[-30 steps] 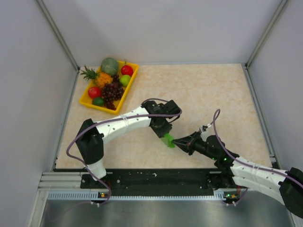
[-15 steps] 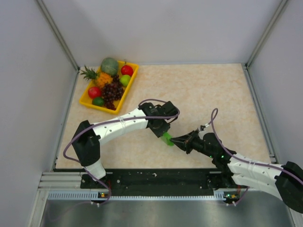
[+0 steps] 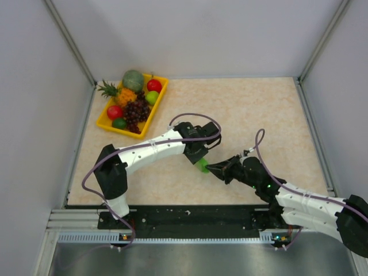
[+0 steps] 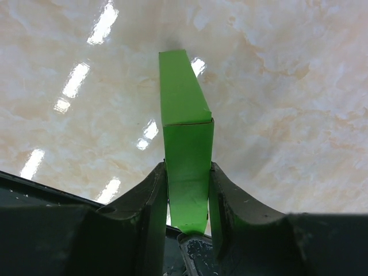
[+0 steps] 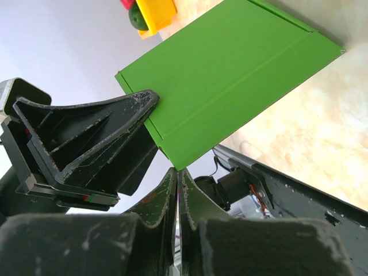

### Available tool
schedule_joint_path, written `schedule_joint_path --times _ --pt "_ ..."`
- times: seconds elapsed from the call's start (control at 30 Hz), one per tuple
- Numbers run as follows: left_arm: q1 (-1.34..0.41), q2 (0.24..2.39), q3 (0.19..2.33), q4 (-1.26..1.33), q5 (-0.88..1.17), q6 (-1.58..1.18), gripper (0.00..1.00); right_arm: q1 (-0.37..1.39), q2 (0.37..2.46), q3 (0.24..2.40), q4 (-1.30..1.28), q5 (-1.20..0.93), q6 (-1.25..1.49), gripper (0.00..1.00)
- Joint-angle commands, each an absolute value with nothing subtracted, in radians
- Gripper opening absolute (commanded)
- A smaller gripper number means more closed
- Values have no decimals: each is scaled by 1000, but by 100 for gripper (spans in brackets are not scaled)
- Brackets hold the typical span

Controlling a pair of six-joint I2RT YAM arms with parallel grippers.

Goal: Fold the paper box

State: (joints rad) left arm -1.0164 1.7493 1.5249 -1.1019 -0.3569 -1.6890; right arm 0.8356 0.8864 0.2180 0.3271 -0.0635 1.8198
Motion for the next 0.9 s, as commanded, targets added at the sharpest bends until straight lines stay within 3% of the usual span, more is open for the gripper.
schedule_joint_path --times 0.0,0.5,0.87 --pt "-1046 1778 1582 -1140 -313 -1712 0 838 888 284 380 -17 1844 0" --pt "-1043 1678 1465 -996 -285 -1773 0 796 940 365 428 -54 1800 0" --pt "-1057 1661 1456 -1002 -305 -1784 0 739 1016 442 434 -219 1701 0"
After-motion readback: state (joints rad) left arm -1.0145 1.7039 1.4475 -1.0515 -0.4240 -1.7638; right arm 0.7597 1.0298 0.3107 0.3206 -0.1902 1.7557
